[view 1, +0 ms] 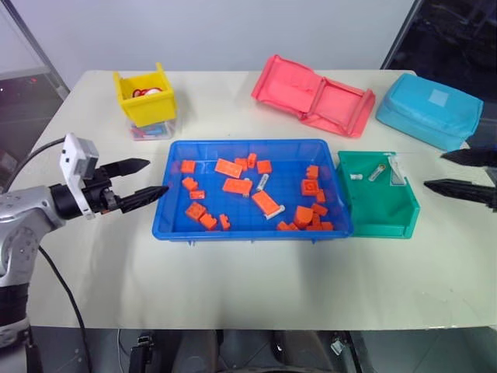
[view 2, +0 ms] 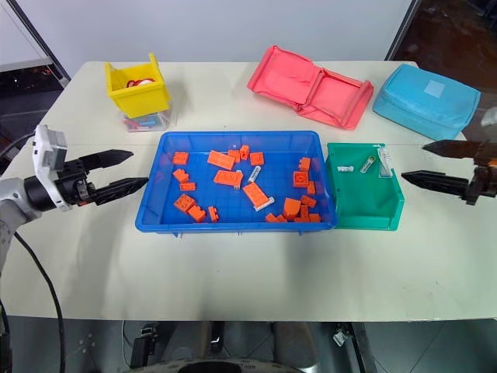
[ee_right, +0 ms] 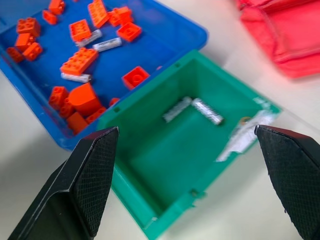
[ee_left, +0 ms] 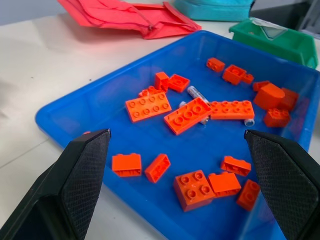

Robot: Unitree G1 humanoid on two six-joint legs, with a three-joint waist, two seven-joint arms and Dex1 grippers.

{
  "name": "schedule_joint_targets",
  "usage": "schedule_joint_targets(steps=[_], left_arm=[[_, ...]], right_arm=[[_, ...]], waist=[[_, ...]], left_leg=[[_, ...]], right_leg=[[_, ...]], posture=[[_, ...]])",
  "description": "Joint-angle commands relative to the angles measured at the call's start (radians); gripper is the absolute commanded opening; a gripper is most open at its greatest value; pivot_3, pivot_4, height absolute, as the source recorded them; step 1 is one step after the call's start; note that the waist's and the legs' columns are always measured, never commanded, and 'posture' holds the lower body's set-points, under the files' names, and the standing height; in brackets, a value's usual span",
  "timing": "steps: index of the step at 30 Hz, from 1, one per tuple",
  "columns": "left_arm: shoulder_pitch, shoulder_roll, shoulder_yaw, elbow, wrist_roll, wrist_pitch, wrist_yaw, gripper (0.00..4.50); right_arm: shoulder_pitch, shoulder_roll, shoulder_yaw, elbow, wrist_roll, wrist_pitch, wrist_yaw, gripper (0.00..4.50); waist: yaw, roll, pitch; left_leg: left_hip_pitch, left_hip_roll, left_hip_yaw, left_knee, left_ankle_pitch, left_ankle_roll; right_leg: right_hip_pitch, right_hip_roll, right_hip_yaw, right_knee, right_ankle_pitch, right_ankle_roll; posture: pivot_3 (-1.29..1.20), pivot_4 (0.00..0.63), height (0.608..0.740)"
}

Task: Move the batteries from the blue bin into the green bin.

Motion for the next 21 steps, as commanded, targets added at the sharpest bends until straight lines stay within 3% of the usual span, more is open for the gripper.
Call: schedule_joint_targets(steps=[1,21], left_arm=[[-0.009,0.007,0.001,-0.007,0.007,-0.014,-0.011,4.50],[-0.015,0.011,0.004,-0.052,-0.004,0.025,0.008,4.50]], right_arm=[[0.000,-0.002,-0.046,-0.033,0.011,-0.003,-0.016,4.47],[-0.034,0.034,0.001,-0.048,0.015,-0.023,-0.070,4.47]], waist=[[0.000,0.000,0.000],[-0.001,0.000,0.000]], left_leg=[[0.000,0.000,0.000,0.000,0.000,0.000],[0.000,0.000,0.000,0.000,0.000,0.000]], right_leg=[[0.000,0.000,0.000,0.000,0.000,0.000],[0.000,0.000,0.000,0.000,0.000,0.000]], posture=[[0.00,0.150,0.740],[0.00,0.150,0.740]])
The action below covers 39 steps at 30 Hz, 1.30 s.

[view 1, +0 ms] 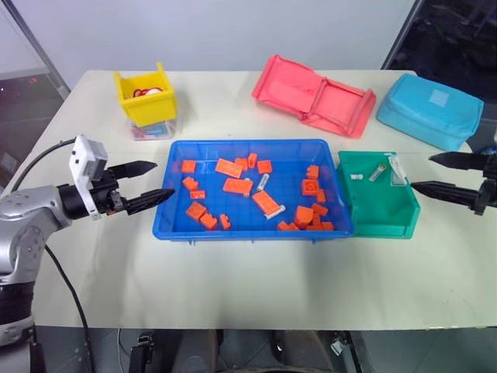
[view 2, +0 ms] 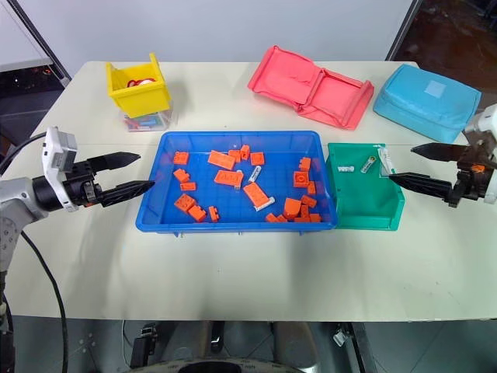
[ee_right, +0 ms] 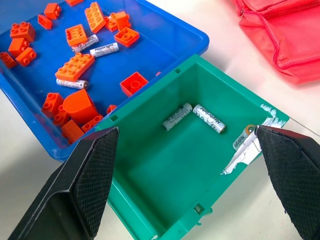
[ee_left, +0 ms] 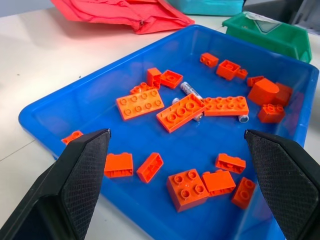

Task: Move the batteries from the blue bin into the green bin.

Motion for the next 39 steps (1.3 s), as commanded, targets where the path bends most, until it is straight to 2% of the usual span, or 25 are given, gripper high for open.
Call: schedule_joint_targets(steps=[1,9,13,17,23,33,39], left_arm=[[-0.008,0.013,0.021,-0.037,-0.016,0.010,0.004,4.50],[0.002,0.011,0.032,-0.059,-0.018,0.023,0.024,4.50],[-0.002,0.005,0.041,-0.061,-0.019,0.025,0.039,4.50],[-0.021,-0.013,0.037,-0.058,-0.015,0.016,0.063,4.50],[-0.027,-0.047,0.028,-0.083,-0.008,0.006,0.100,4.50],[0.041,-0.104,0.049,-0.172,-0.028,0.004,0.155,4.50],[0.091,-0.100,0.051,-0.242,-0.054,0.030,0.156,4.50]], right_arm=[[-0.024,0.005,-0.007,-0.016,0.008,-0.015,-0.005,4.47],[-0.096,0.025,0.038,-0.016,0.014,-0.013,-0.024,4.47],[-0.229,0.086,0.096,-0.021,0.027,-0.007,-0.075,4.47],[-0.405,0.242,0.214,-0.030,0.005,-0.022,-0.152,4.47],[-0.558,0.477,0.442,0.036,-0.156,-0.104,-0.259,4.47],[-0.651,0.719,0.673,0.168,-0.309,-0.190,-0.244,4.47],[-0.672,0.783,0.730,0.290,-0.386,-0.249,-0.223,4.47]], waist=[[0.000,0.000,0.000],[0.000,0.000,0.000],[-0.004,0.000,0.000],[-0.005,0.000,0.000],[0.000,0.000,0.000],[-0.005,0.000,0.000],[0.002,-0.001,0.000]], left_leg=[[0.000,0.000,0.000,0.000,0.000,0.000],[0.000,0.000,0.000,0.000,0.000,0.000],[0.000,0.000,0.000,0.000,0.000,0.000],[0.001,0.001,0.000,0.000,0.000,0.000],[-0.002,0.000,-0.001,0.000,0.000,0.000],[-0.003,-0.001,-0.001,0.000,0.000,0.000],[-0.003,-0.001,-0.001,0.000,0.000,0.000]], right_leg=[[0.000,0.000,0.000,0.000,0.000,0.000],[0.000,0.000,0.000,0.000,0.000,0.000],[0.000,0.000,0.000,0.000,0.000,0.000],[0.000,0.001,0.000,0.001,0.000,0.000],[-0.003,0.001,0.000,0.002,0.000,0.000],[-0.005,-0.001,0.000,0.002,0.000,0.000],[-0.005,-0.001,0.000,0.005,0.000,0.000]], posture=[[0.00,0.150,0.740],[0.00,0.150,0.740],[0.00,0.150,0.740],[0.00,0.150,0.740],[0.00,0.150,0.740],[0.00,0.150,0.740],[0.00,0.150,0.740]])
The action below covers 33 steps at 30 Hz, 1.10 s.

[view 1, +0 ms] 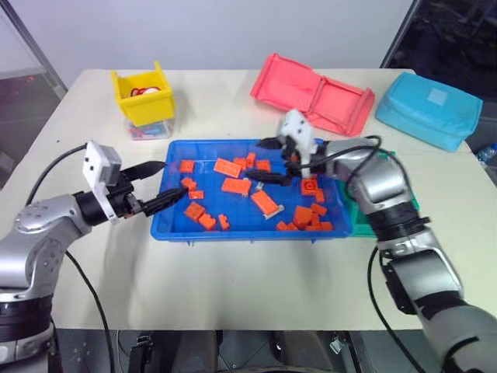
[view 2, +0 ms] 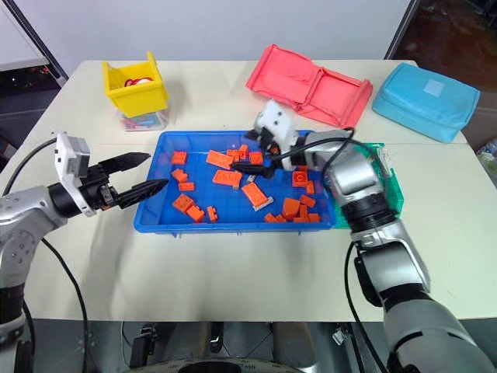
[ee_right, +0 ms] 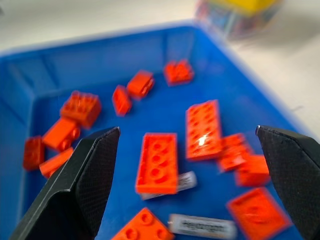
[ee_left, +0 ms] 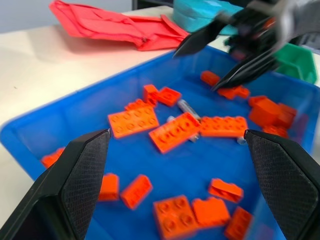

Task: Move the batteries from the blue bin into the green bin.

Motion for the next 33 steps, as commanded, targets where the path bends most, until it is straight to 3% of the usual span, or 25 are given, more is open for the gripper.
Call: schedule_joint_targets(steps=[1,9,21,25,30,33], left_arm=[[0.004,0.010,0.030,-0.052,-0.031,-0.001,0.012,4.50],[0.009,0.003,0.028,-0.068,-0.040,-0.006,0.042,4.50],[0.016,0.000,0.031,-0.074,-0.044,-0.018,0.072,4.50],[0.010,0.001,0.031,-0.069,-0.039,-0.022,0.075,4.50],[0.011,0.004,0.036,-0.066,-0.038,-0.024,0.080,4.50],[0.012,0.004,0.038,-0.065,-0.037,-0.026,0.083,4.50]], right_arm=[[-0.040,0.029,0.001,0.036,-0.025,-0.037,0.017,4.47],[-0.078,0.127,0.014,0.194,-0.085,-0.082,0.014,4.47],[-0.068,0.147,0.009,0.255,-0.130,-0.128,0.031,4.47],[-0.064,0.154,0.006,0.257,-0.137,-0.132,0.039,3.23],[-0.063,0.161,0.004,0.252,-0.137,-0.127,0.051,0.61],[-0.071,0.169,-0.002,0.249,-0.135,-0.125,0.048,0.61]], waist=[[0.001,0.000,0.000],[-0.004,0.000,0.000],[-0.005,0.000,0.000],[-0.005,0.000,0.000],[-0.004,0.000,0.000],[-0.004,0.000,0.000]], left_leg=[[0.000,0.000,0.000,0.000,0.000,0.000],[0.001,0.000,0.000,0.000,0.000,0.000],[0.001,0.000,0.000,0.000,0.000,0.000],[0.001,0.000,0.000,0.000,0.000,0.000],[0.001,0.000,0.000,0.000,0.000,0.000],[0.001,0.000,0.000,0.000,0.000,0.000]], right_leg=[[0.000,-0.001,0.000,0.000,0.000,0.000],[0.000,0.000,0.000,0.002,0.000,0.000],[0.000,0.000,0.000,0.002,0.000,0.000],[0.000,0.000,0.000,0.002,0.000,0.000],[0.000,0.000,0.000,0.002,0.000,0.000],[0.000,0.000,0.000,0.002,0.000,0.000]], posture=[[0.00,0.150,0.740],[0.00,0.150,0.740],[0.00,0.150,0.740],[0.00,0.150,0.740],[0.00,0.150,0.740],[0.00,0.150,0.740]])
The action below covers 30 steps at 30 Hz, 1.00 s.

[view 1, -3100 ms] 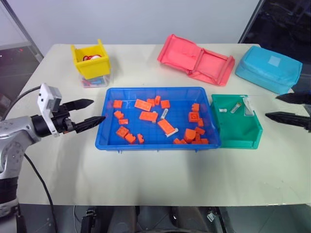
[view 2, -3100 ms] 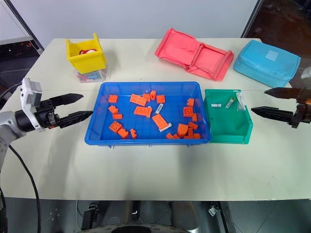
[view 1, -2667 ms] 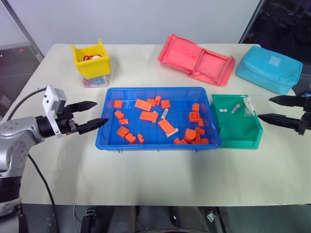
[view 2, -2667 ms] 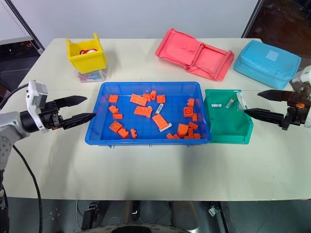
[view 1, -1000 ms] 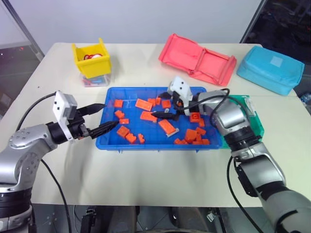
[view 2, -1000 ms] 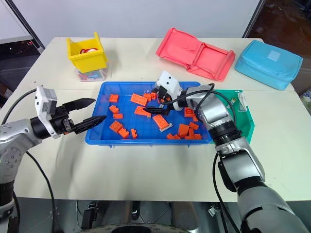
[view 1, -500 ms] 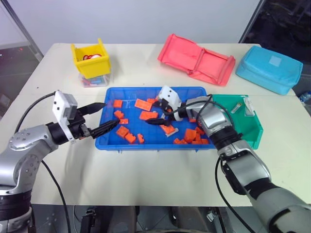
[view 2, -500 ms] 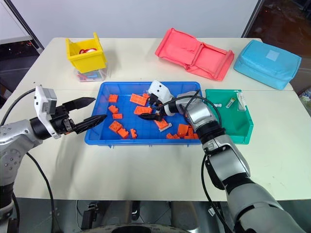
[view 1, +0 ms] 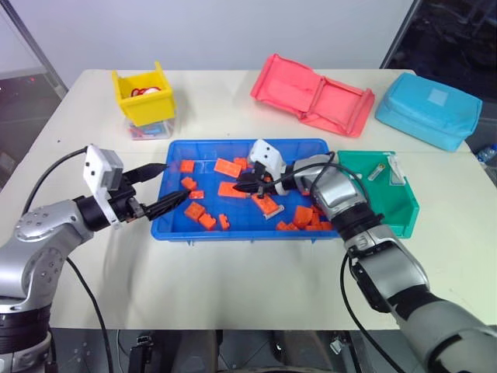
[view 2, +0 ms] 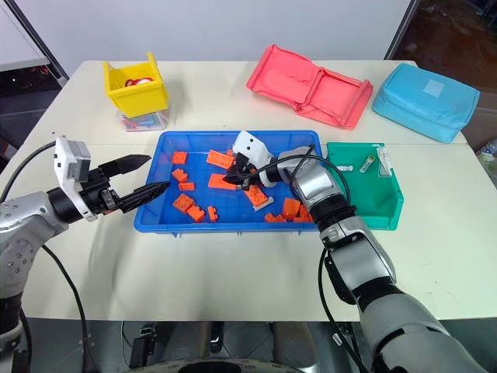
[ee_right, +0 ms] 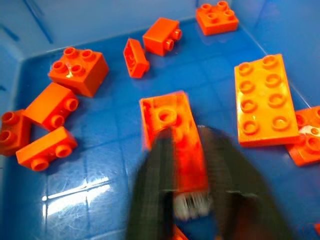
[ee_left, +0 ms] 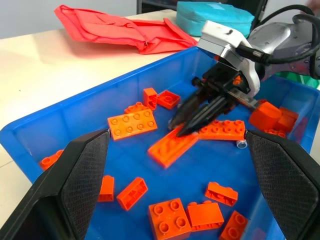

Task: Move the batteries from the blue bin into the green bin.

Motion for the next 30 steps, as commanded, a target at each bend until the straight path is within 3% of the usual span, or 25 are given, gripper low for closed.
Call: schedule_joint_targets(steps=[1,10,13,19,30], left_arm=[[-0.006,0.007,0.032,-0.024,-0.006,-0.024,0.003,4.50],[-0.002,0.003,0.030,-0.025,0.001,-0.030,0.006,4.50],[-0.003,0.005,0.029,-0.021,0.003,-0.031,0.003,4.50],[-0.009,0.009,0.019,-0.005,0.009,-0.042,-0.010,4.50],[-0.008,-0.013,0.003,-0.003,0.019,-0.056,-0.008,4.50]], right_arm=[[-0.027,0.015,-0.023,-0.015,0.006,-0.013,0.000,0.61],[-0.066,0.017,-0.051,-0.049,0.015,-0.015,-0.009,0.61],[-0.082,-0.011,-0.056,-0.062,0.005,-0.022,-0.004,1.36],[-0.062,-0.121,0.005,-0.163,-0.018,0.003,0.126,4.35],[-0.043,-0.127,0.033,-0.095,-0.044,-0.003,0.170,4.35]], waist=[[-0.001,0.000,0.000],[0.000,0.000,0.000],[0.000,0.000,0.000],[0.001,0.000,0.000],[0.001,0.000,0.000]], left_leg=[[0.000,0.000,0.000,0.000,0.000,0.000],[0.000,0.000,0.000,0.000,0.000,0.000],[0.000,0.000,0.000,0.000,0.000,0.000],[0.000,0.000,0.000,0.000,0.000,0.000],[0.000,0.000,0.000,0.000,0.000,0.000]], right_leg=[[0.000,0.000,0.000,0.000,0.000,0.000],[0.000,0.000,0.000,0.000,0.000,0.000],[0.000,0.000,0.000,0.000,0.000,0.000],[0.000,0.000,0.000,0.000,0.000,0.000],[0.000,0.000,0.000,0.000,0.000,0.000]], posture=[[0.00,0.150,0.740],[0.00,0.150,0.740],[0.00,0.150,0.740],[0.00,0.150,0.740],[0.00,0.150,0.740]])
